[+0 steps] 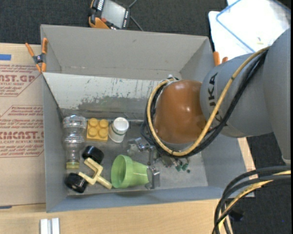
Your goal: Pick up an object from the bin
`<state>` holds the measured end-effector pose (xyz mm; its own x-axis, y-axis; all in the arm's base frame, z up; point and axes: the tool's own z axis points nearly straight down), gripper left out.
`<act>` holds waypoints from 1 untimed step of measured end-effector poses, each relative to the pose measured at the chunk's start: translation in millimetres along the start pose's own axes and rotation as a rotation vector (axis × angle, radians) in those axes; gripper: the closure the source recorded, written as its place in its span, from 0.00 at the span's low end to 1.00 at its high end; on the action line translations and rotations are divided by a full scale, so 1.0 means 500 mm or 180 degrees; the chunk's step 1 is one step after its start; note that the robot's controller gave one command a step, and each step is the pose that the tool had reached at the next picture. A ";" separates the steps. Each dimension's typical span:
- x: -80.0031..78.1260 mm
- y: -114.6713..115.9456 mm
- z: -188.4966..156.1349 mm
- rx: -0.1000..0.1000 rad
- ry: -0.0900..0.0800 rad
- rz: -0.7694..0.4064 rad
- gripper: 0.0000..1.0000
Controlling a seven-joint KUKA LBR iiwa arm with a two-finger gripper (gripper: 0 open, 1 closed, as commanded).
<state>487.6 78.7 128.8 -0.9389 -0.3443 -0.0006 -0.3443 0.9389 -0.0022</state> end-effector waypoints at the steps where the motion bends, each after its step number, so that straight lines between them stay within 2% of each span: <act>1: -0.012 0.072 -0.002 -0.0017 0.0011 0.0711 0.00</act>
Offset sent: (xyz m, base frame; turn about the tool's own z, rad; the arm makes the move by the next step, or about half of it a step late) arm -0.0058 0.0253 -0.0588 -0.0074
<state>480.8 114.7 129.8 -0.9918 -0.1277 0.0029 -0.1277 0.9918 0.0028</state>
